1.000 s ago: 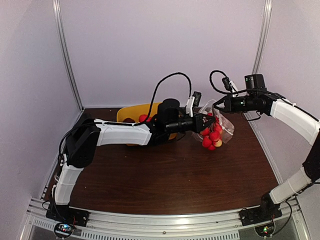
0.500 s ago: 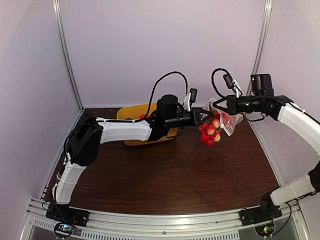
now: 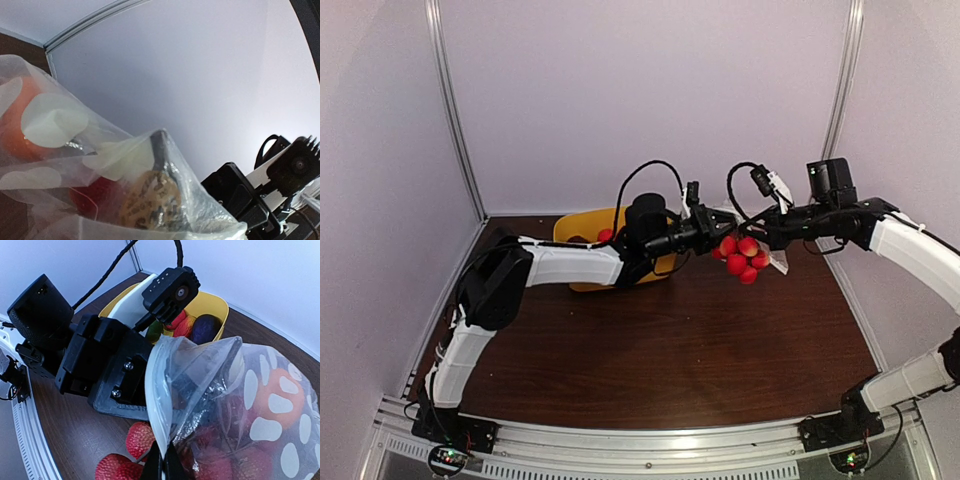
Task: Place the food in the zip-top bag and seal the zipper
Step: Place the fake fruit in the zipper food storage bag.
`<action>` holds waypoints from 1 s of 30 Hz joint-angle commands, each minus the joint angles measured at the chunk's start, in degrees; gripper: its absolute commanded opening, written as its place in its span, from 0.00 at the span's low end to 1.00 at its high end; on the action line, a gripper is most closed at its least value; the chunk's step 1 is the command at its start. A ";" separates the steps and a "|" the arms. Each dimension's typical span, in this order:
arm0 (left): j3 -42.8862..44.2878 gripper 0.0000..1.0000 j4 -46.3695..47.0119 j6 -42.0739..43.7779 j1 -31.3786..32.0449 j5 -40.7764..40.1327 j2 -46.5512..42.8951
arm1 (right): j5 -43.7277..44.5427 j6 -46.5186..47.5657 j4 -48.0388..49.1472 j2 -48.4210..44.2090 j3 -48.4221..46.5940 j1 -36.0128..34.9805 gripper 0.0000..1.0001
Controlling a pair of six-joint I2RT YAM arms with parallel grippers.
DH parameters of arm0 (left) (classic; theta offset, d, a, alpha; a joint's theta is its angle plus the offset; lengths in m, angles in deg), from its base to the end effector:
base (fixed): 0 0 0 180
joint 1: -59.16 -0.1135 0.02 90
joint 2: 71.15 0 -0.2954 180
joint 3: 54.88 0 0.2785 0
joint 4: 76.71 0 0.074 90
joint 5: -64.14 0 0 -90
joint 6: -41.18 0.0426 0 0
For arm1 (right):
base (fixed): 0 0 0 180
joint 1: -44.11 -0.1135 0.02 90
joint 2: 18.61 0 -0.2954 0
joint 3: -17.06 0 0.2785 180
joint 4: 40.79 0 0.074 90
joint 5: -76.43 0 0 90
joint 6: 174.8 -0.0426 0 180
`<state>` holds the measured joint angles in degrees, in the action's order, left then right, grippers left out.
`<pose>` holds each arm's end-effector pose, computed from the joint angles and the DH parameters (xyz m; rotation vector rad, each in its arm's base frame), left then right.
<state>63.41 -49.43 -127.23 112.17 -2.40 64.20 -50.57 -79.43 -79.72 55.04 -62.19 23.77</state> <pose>0.3521 -0.4956 0.2595 0.0397 1.8178 -2.0750 0.2764 0.1298 0.3648 -0.8374 1.9649 0.8450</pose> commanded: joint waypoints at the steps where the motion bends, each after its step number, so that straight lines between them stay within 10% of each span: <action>1: -4.80 0.00 16.09 -15.90 -1.07 -5.63 -1.68 | 3.85 3.22 -4.06 -0.41 1.63 -0.49 0.00; 9: -16.08 0.00 22.13 -29.41 0.34 -26.63 -2.05 | 1.36 1.19 -3.49 0.11 1.89 -0.50 0.00; 27: -8.02 0.01 2.82 -30.26 2.98 -32.26 -3.69 | -12.40 -7.86 -5.30 4.87 -7.02 -0.49 0.00; 30: -8.22 0.16 1.45 -28.30 3.10 -31.70 -4.56 | -12.16 -9.24 -4.73 5.65 -7.66 -0.42 0.00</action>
<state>53.83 -45.08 -158.59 115.50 -31.80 63.78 -59.53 -85.35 -84.68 60.70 -67.59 23.73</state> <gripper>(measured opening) 0.092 0.003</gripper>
